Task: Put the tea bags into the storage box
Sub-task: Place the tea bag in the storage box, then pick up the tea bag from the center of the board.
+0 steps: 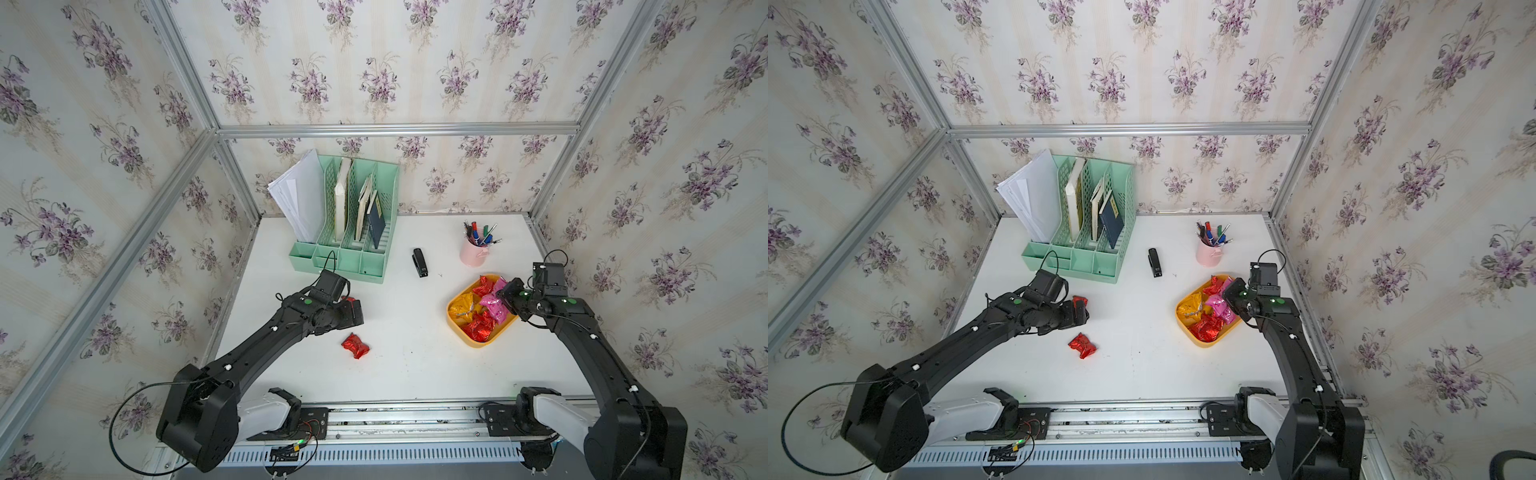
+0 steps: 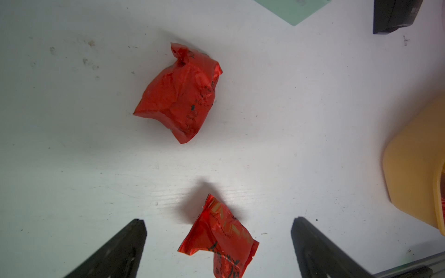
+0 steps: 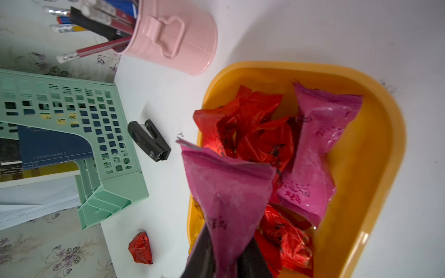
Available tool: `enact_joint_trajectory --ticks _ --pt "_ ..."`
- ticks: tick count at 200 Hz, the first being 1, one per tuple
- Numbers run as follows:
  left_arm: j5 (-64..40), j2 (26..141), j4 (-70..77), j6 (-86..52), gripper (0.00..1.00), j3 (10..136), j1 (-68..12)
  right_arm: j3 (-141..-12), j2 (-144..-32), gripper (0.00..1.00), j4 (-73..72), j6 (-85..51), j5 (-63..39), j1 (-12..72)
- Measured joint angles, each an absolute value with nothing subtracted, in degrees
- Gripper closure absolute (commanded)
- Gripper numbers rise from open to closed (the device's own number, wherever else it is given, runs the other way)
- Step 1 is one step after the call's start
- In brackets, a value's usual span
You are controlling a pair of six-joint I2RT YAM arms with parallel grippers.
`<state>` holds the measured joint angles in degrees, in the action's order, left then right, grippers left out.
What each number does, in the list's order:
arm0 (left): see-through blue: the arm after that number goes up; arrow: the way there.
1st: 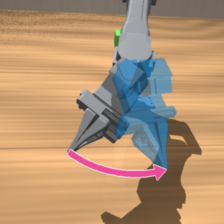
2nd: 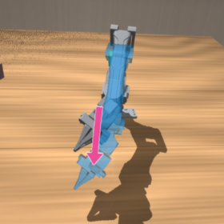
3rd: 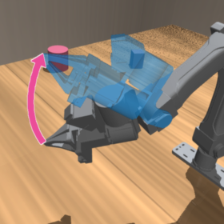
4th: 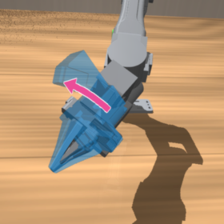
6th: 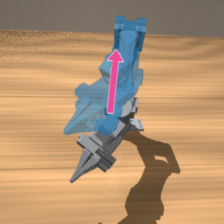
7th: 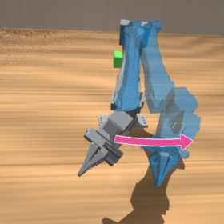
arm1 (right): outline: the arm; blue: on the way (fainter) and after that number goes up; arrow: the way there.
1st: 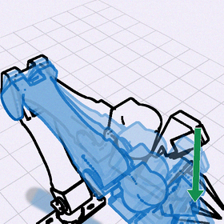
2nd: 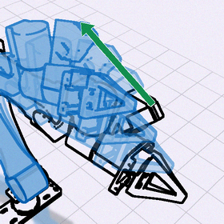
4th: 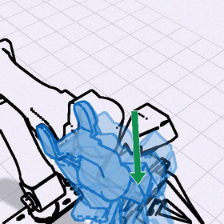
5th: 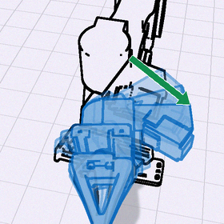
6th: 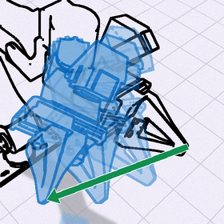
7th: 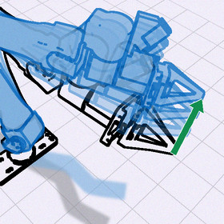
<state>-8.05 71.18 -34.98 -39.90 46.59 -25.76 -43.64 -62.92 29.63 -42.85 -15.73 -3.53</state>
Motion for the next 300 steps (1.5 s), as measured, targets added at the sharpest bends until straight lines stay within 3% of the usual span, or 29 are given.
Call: enact_joint_trajectory --ticks 88,121,153,177,225,258,300 --pt "-7.40 71.44 -34.30 -43.03 0.01 45.89 -27.05 -43.42 -70.13 0.81 30.79 -38.72 -14.15 -8.34" --pt "-6.63 71.42 -34.11 -43.94 0.01 45.82 -27.40 -43.90 -72.58 0.66 30.37 -38.26 -14.57 -8.54" --pt "-6.00 70.91 -34.24 -44.34 0.01 45.78 -27.40 -45.06 -71.13 0.41 31.75 -37.52 -14.35 -8.58" --pt "-5.67 70.85 -34.61 -44.34 0.01 45.78 -27.40 -46.09 -67.37 0.33 33.47 -37.45 -12.53 -8.58" --pt "-5.48 71.20 -35.11 -43.46 0.01 46.70 -27.42 -47.16 -60.95 0.34 36.86 -37.15 -8.99 -8.58" --pt "-5.13 71.22 -35.24 -42.15 0.01 47.46 -27.40 -43.42 -55.29 0.38 36.42 -39.33 -11.75 -6.96" --pt "-4.60 69.52 -36.21 -41.41 0.01 47.16 -26.79 -37.85 -48.18 0.41 31.86 -45.87 -13.93 11.40"
